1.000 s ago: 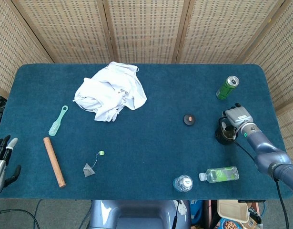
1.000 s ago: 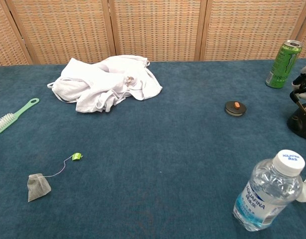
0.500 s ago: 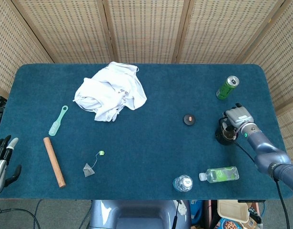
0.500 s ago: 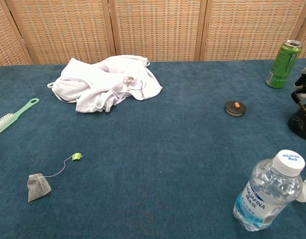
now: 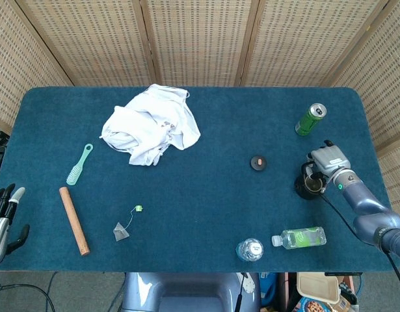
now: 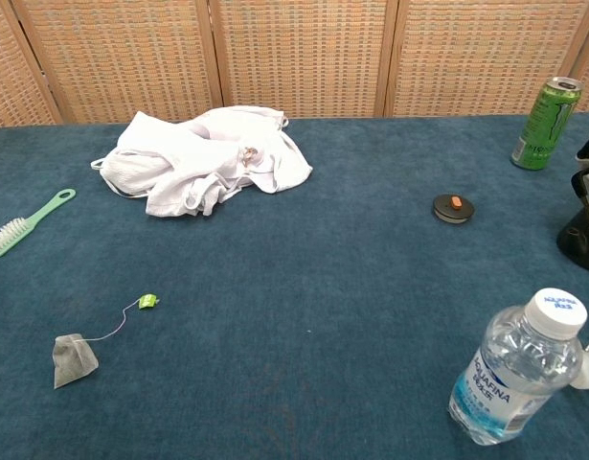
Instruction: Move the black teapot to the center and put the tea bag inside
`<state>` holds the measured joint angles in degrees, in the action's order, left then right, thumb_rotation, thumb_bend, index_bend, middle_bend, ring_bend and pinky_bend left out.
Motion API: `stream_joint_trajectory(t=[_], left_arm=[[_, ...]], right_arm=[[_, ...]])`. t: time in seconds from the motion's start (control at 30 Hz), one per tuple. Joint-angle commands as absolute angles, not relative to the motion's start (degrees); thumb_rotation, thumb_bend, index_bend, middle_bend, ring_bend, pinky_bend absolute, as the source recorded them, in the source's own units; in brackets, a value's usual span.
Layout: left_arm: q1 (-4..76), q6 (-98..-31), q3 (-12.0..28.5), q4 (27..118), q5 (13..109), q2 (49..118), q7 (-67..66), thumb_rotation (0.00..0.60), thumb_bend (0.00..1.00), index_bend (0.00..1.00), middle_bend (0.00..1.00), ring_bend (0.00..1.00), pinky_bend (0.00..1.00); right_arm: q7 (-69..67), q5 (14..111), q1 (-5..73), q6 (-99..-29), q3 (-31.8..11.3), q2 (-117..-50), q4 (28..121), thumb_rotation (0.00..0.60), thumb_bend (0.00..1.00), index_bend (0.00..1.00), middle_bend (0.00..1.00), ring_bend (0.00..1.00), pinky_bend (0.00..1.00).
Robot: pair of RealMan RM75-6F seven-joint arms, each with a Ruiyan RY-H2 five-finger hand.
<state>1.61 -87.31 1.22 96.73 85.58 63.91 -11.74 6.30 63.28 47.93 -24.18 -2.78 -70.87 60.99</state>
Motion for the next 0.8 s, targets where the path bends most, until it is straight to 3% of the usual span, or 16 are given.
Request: stream_joint_trajectory(t=[0.03,0.8], left_arm=[[1.7,-87.4,1.3,96.8,85.6,63.9,-11.7,0.6,0.43,0.0,0.0,0.0,0.0],[2.4,-87.3,1.5,97.8,86.8,63.4,-11.9,0.6,0.43,0.0,0.0,0.0,0.0]], right_arm=[[6.2,63.5,47.3,-25.5,-2.8,-69.5,62.9,0.301,0.72,0.45,0.5,0.27,0.09],[5.2,65.5,40.6,-35.8,-2.0,-59.9,77.3,0.301,0.72,0.45,0.49,0.27,0.1]])
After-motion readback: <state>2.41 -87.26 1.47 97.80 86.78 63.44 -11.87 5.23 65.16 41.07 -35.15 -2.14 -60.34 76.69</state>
